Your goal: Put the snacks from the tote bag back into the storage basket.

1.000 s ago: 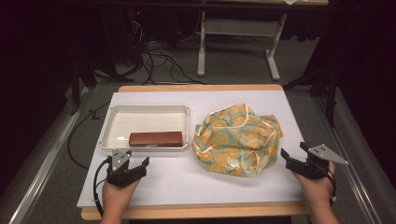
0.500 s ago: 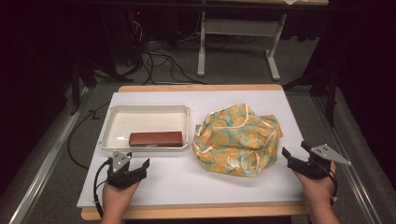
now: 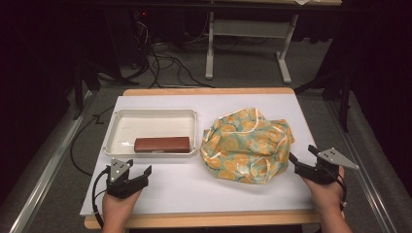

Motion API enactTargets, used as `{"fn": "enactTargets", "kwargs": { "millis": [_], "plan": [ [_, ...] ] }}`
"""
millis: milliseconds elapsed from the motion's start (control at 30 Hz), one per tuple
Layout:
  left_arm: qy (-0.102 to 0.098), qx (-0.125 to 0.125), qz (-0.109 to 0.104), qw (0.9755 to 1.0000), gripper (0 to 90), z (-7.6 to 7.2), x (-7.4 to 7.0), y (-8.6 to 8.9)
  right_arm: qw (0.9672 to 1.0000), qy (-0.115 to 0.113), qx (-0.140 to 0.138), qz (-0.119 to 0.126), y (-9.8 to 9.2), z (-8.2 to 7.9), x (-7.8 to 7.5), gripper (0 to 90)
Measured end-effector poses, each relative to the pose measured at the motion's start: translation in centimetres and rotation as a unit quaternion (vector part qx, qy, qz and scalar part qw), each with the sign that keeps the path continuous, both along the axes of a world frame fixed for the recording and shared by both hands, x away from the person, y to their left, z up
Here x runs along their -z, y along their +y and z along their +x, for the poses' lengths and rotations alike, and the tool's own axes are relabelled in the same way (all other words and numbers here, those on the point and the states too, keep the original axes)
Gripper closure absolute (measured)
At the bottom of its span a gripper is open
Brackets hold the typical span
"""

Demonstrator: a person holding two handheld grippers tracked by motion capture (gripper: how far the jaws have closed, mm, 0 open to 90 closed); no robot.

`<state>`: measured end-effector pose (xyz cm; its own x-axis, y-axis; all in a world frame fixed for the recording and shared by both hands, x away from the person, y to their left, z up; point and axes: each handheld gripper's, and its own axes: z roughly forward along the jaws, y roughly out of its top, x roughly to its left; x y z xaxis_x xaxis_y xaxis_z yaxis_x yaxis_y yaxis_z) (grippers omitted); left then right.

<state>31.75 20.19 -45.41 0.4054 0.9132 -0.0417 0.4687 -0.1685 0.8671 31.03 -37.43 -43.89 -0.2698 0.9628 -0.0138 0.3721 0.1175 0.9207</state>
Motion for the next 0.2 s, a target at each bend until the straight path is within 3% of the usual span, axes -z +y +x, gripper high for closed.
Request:
{"fn": "enactTargets", "kwargs": {
  "millis": [200],
  "plan": [
    [-0.001, 0.011, 0.003, 0.9999, 25.9, 0.43, -0.14, -0.71, 1.0000, 0.001, -0.002, -0.001, -0.40, -0.23, 0.08, 19.9]
  ]
}}
